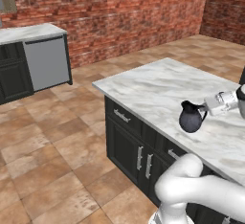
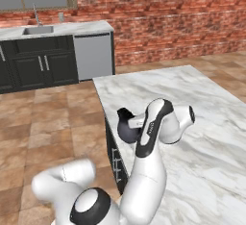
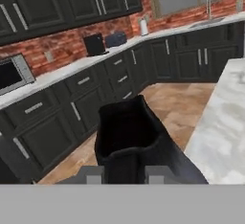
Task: Move the hot dog and pork loin from the top shelf to the second highest shelf to make space. Then, place the pitcher from the counter on the cleared top shelf.
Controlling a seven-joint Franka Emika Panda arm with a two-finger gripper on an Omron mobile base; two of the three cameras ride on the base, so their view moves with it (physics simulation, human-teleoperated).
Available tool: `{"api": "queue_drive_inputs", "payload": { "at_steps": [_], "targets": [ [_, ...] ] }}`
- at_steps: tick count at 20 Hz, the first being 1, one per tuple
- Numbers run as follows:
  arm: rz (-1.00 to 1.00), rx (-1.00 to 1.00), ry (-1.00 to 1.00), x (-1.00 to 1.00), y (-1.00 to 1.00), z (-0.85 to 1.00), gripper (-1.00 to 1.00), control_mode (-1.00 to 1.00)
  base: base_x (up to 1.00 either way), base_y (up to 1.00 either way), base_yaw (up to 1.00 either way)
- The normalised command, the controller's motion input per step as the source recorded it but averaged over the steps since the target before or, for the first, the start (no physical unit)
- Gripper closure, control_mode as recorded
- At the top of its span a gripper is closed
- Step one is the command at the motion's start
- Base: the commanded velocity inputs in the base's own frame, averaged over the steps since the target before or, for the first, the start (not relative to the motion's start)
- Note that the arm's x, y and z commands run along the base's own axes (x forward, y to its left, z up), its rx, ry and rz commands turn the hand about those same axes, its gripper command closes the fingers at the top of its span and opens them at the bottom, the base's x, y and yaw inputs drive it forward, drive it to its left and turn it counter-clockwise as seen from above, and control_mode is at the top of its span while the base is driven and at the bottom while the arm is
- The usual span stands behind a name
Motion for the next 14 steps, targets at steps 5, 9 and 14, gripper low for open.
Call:
{"api": "queue_drive_inputs", "payload": {
  "at_steps": [5,9,14],
  "targets": [
    [-0.45,0.0,-0.15,-0.38,0.73,0.51,1.0,-1.0,0.0,0.0,0.0],
    [-0.49,0.0,-0.16,-0.22,0.87,0.44,1.0,-1.0,0.0,0.0,0.0],
    [-0.46,0.0,-0.11,-0.2,0.81,0.55,1.0,-1.0,0.0,0.0,0.0]
  ]
}}
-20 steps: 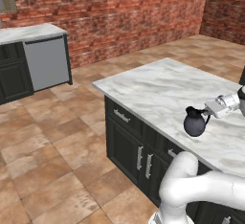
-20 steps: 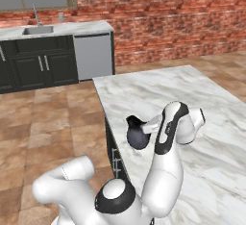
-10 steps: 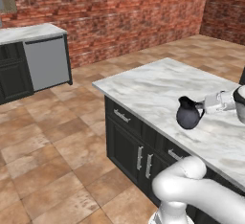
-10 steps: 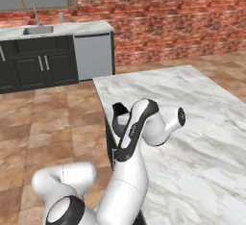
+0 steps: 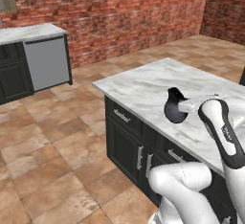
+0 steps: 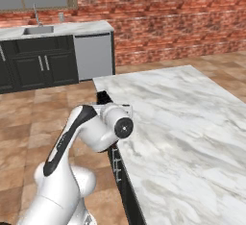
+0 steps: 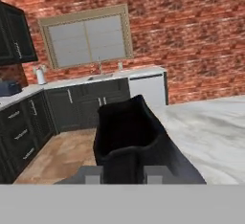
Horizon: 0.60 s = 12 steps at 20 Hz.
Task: Move the hot dog and pork loin from the top shelf to the second highest shelf to make space. Then, place the pitcher from the counter on the cleared top shelf.
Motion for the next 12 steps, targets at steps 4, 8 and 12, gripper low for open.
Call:
{"api": "queue_drive_inputs", "payload": {
  "at_steps": [4,8,12],
  "targets": [
    [-0.39,0.0,-0.06,-0.21,0.72,0.65,1.0,-1.0,0.0,0.0,0.0],
    [-0.36,0.0,0.0,-0.4,0.42,0.66,1.0,-1.0,0.0,0.0,0.0],
    [-0.3,0.0,0.04,-0.57,0.05,0.68,1.0,-1.0,0.0,0.0,0.0]
  ]
}}
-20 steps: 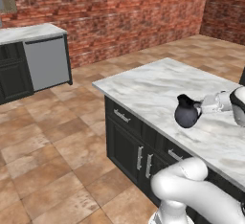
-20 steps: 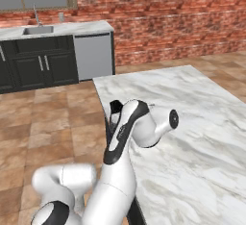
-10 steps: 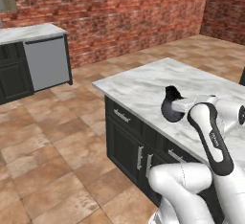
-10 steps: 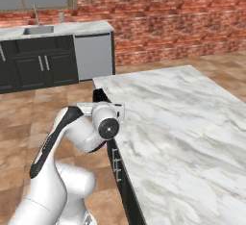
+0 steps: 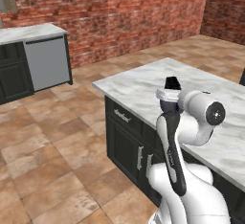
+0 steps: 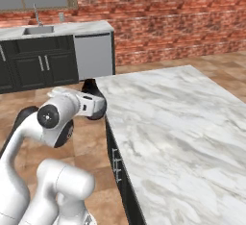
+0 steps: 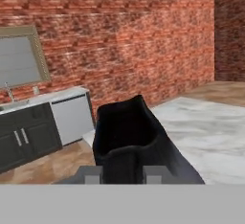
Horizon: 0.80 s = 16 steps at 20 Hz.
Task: Move the hot dog and pork loin from the top shelf to the second highest shelf to make space. Then, place the pitcher from the counter on the cleared top shelf.
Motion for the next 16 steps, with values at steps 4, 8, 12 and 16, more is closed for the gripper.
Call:
{"api": "queue_drive_inputs", "payload": {
  "at_steps": [4,8,12,16],
  "targets": [
    [-0.21,0.0,0.1,-0.67,0.0,0.71,1.0,-1.0,0.0,0.0,0.0],
    [-0.08,0.0,0.11,-0.65,0.0,0.42,1.0,-1.0,0.0,0.0,0.0],
    [0.05,0.0,0.01,-0.82,0.0,0.01,1.0,-1.0,0.0,0.0,0.0],
    [0.25,0.0,0.0,-0.72,0.08,-0.06,1.0,-1.0,0.0,0.0,0.0]
  ]
}}
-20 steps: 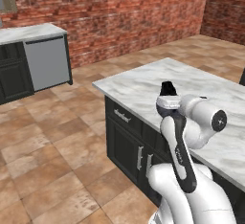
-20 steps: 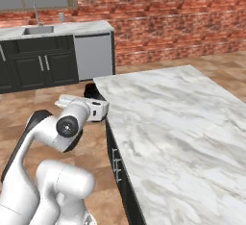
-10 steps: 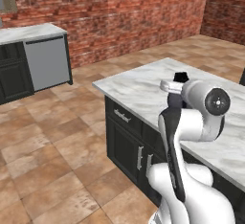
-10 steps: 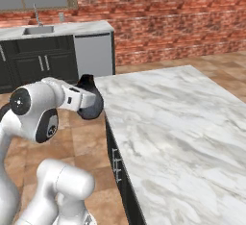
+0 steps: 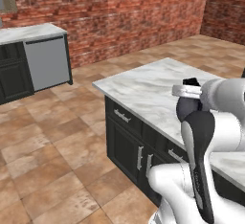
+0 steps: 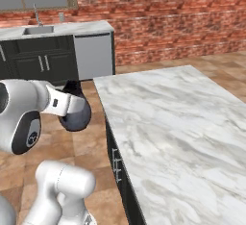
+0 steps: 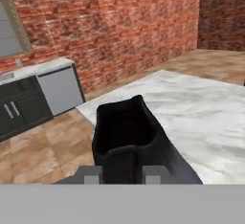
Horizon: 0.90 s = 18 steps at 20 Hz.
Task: Move the hot dog and pork loin from the top shelf to the second highest shelf to make space. Then, place the pitcher from the counter on the cleared top shelf.
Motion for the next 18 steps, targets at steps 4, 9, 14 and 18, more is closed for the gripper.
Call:
{"api": "queue_drive_inputs", "payload": {
  "at_steps": [4,9,14,18],
  "targets": [
    [0.41,0.0,0.0,-0.09,0.06,-0.01,1.0,-1.0,0.0,0.0,0.0],
    [0.14,0.0,0.04,0.11,0.16,0.0,1.0,-1.0,0.0,0.0,0.0],
    [0.0,0.0,0.0,0.01,0.01,0.0,1.0,-1.0,0.0,0.0,0.0],
    [0.0,0.0,0.0,-0.05,0.0,0.0,1.0,-1.0,0.0,0.0,0.0]
  ]
}}
